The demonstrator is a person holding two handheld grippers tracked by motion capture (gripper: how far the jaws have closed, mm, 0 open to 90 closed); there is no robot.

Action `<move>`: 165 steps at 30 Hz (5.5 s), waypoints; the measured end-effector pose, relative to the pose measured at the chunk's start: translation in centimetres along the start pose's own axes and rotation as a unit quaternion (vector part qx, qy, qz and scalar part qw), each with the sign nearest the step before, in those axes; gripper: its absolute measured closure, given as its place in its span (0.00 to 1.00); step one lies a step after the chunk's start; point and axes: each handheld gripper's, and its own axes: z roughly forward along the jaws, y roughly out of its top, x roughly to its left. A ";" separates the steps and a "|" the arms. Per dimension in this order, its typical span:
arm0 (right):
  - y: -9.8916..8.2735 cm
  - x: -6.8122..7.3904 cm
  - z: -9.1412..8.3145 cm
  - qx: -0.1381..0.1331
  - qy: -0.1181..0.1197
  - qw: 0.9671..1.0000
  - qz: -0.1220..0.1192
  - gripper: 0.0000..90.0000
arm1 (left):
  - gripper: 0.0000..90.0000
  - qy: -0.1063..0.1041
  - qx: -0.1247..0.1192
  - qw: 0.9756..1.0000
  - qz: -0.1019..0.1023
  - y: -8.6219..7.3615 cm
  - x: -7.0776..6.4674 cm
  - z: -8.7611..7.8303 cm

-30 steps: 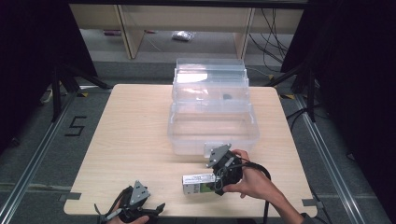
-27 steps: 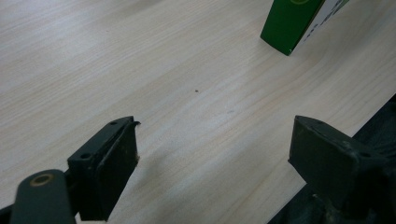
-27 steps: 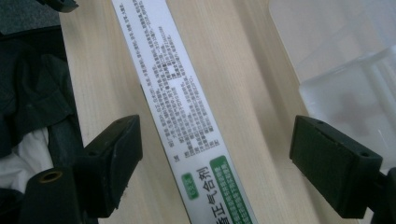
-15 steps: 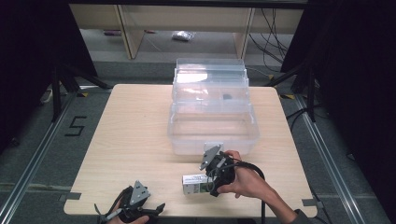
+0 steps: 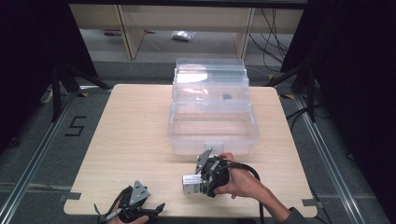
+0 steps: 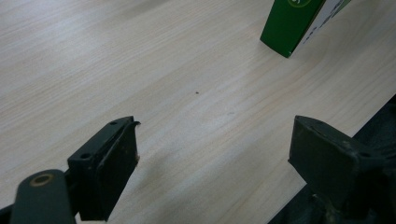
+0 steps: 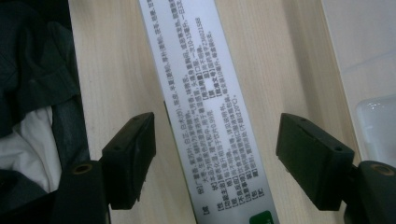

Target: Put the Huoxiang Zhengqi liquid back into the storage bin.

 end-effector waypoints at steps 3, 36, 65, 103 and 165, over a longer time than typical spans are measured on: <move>0.0 -0.1 0.2 0.004 0.001 1.000 -0.012 0.36 | 0.16 0.001 0.001 1.000 0.001 0.0 0.0 0.0; -0.2 -0.7 1.1 0.043 0.012 0.995 -0.087 0.72 | 0.17 -0.003 0.000 1.000 0.001 0.0 0.0 -0.1; 0.5 -2.2 -3.1 0.056 0.018 0.997 -0.054 0.72 | 0.16 -0.010 0.007 1.000 0.004 0.1 0.1 -0.2; 0.0 -7.9 -11.7 0.035 -0.002 0.999 0.008 0.72 | 0.16 -0.002 0.001 1.000 -0.001 0.0 0.0 -0.1; -3.2 -20.3 -6.3 0.064 -0.007 0.996 0.063 0.72 | 0.16 -0.007 0.014 1.000 0.006 0.0 0.3 -0.1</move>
